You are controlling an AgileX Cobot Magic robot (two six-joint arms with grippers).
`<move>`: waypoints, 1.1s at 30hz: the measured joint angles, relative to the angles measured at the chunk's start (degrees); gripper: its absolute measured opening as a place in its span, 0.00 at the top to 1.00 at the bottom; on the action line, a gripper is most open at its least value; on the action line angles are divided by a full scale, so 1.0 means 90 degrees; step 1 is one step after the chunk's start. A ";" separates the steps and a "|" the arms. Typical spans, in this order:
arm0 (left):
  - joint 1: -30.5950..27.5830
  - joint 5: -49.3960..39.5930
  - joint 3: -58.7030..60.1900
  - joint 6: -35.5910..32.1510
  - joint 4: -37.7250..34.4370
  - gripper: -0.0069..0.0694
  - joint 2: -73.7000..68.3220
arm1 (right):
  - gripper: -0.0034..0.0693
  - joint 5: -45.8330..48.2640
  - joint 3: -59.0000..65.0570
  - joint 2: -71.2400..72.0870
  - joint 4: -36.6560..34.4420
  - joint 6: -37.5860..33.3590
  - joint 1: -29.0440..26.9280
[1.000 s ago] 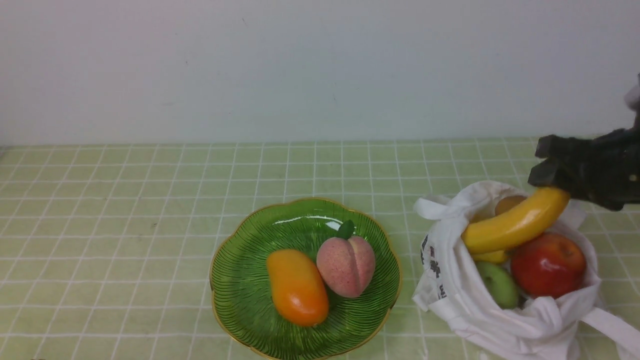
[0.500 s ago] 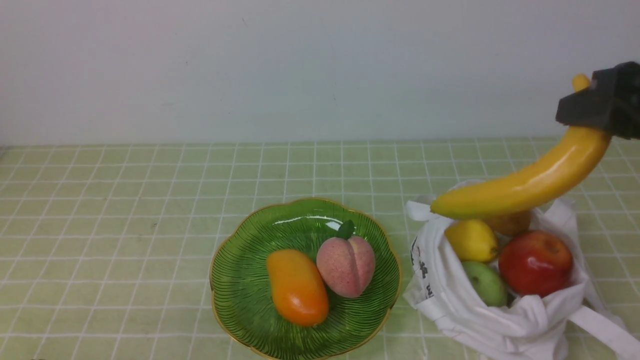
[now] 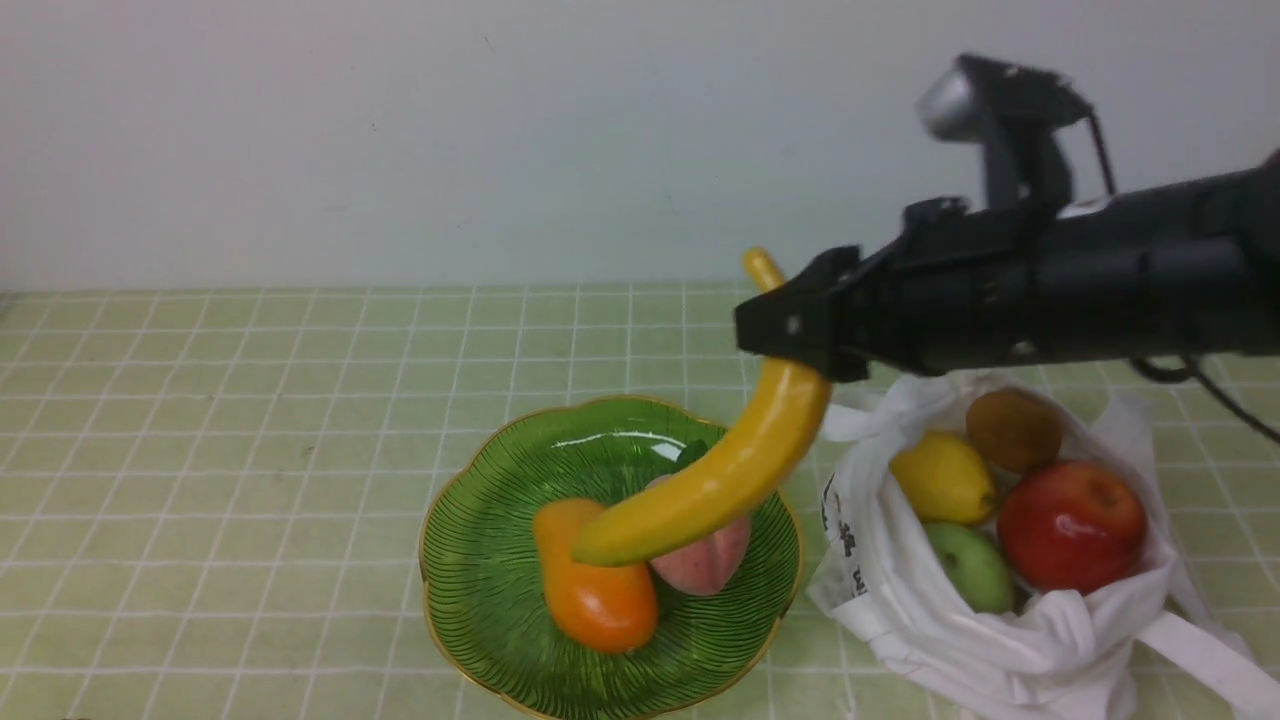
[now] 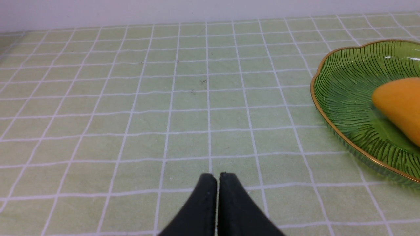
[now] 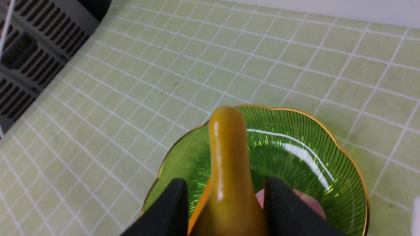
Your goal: Take the fruit out of the bag on the green coffee tablecloth and place them on the plate.
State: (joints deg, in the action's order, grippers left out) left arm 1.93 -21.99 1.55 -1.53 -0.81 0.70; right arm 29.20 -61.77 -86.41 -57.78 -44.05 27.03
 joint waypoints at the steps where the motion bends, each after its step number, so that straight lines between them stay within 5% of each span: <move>1: 0.0000 0.0000 0.0000 0.0000 0.0000 0.92 0.0000 | 0.57 -0.0126 0.0000 -0.0086 -0.0065 -0.0101 0.0060; 8: 0.0000 0.0000 0.0000 0.0000 0.0000 0.92 0.0000 | 0.54 -0.1264 -0.0487 -0.1368 -0.1325 -0.1889 0.0669; 20: 0.0000 0.0000 0.0000 0.0000 0.0000 0.92 0.0000 | 0.06 -0.1199 -0.0894 -0.2040 -0.1789 -0.2772 0.0716; 26: 0.0000 0.0000 0.0000 0.0000 0.0000 0.92 0.0000 | 0.05 -0.1091 -0.0894 -0.1882 -0.1187 -0.2777 0.0716; 33: 0.0000 0.0000 0.0000 0.0000 0.0000 0.92 0.0000 | 0.15 -0.0485 -0.0894 -0.0950 -0.0344 -0.2500 0.0700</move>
State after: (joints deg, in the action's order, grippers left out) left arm 1.93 -21.99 1.55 -1.53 -0.81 0.70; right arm 24.84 -69.83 -94.95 -60.87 -66.55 33.33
